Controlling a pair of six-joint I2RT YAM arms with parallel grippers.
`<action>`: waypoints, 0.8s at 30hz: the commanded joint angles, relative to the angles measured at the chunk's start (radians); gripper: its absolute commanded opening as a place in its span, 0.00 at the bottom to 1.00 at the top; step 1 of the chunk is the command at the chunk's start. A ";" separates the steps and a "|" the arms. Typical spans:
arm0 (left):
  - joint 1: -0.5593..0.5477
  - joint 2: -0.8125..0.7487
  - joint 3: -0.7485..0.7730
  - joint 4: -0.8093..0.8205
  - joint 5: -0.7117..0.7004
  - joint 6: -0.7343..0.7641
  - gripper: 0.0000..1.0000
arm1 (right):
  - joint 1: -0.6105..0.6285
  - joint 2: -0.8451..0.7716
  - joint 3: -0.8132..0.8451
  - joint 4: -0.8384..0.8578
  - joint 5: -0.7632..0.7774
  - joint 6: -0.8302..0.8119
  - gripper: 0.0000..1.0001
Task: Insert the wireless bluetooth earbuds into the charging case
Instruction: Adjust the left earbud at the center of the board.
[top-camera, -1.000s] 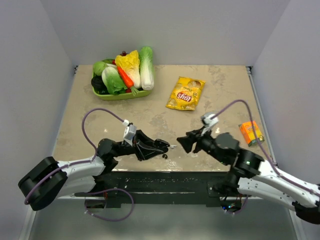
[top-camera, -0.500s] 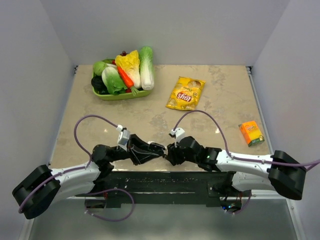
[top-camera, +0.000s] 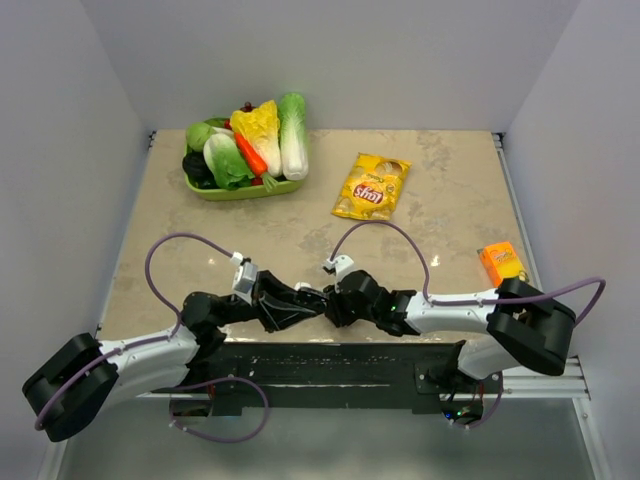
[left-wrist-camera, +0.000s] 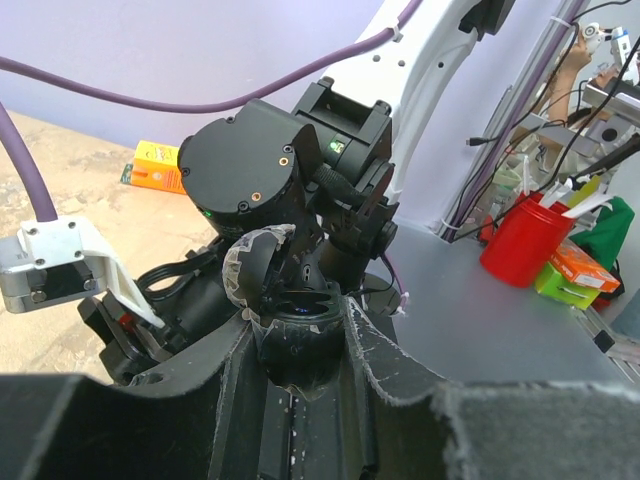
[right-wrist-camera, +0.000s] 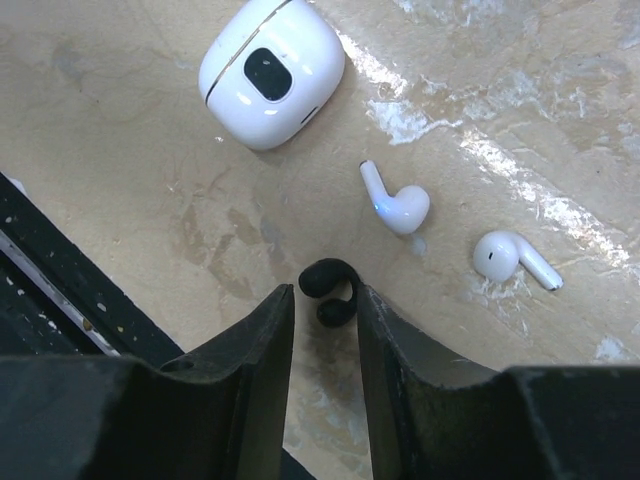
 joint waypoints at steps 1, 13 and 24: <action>-0.004 -0.015 -0.012 0.619 -0.017 0.020 0.00 | 0.003 0.008 0.033 0.016 0.069 -0.007 0.31; -0.005 -0.015 -0.018 0.619 -0.017 0.022 0.00 | 0.003 0.014 0.031 -0.052 0.186 -0.007 0.35; -0.004 -0.014 -0.014 0.619 -0.012 0.020 0.00 | 0.020 -0.171 -0.010 -0.027 0.089 0.012 0.49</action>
